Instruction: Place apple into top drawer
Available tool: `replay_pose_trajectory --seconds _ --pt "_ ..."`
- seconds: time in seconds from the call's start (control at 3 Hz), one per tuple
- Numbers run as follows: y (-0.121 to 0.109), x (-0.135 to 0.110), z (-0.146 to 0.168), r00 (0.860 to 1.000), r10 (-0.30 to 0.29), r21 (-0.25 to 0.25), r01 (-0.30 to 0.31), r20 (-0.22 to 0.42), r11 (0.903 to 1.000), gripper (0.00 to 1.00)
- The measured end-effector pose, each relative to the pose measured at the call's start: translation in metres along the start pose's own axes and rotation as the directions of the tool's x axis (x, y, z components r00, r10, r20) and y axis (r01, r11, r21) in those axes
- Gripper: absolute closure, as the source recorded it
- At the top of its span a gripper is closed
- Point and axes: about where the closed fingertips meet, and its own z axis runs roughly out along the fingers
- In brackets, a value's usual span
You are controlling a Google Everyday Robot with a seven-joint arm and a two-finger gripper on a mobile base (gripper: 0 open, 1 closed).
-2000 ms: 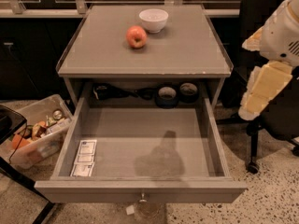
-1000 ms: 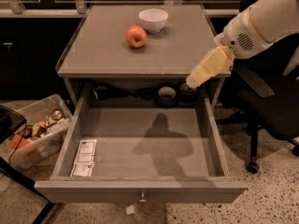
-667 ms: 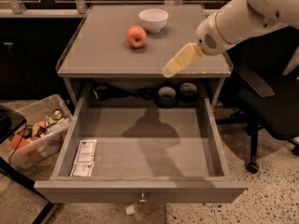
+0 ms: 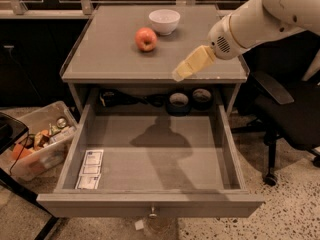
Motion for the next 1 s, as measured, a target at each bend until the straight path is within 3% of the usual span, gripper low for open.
replay_pose_trajectory --seconds 0.33,0.67,1.0 --pt "-0.019 -0.007 0.032 0.998 0.06 0.052 -0.061 0.015 0.9968 0.0" --pt "-0.034 -0.031 0.077 0.991 0.105 0.06 -0.111 0.087 0.992 0.0" --pt "-0.04 -0.057 0.111 0.97 0.159 0.052 -0.171 0.183 0.9838 0.0"
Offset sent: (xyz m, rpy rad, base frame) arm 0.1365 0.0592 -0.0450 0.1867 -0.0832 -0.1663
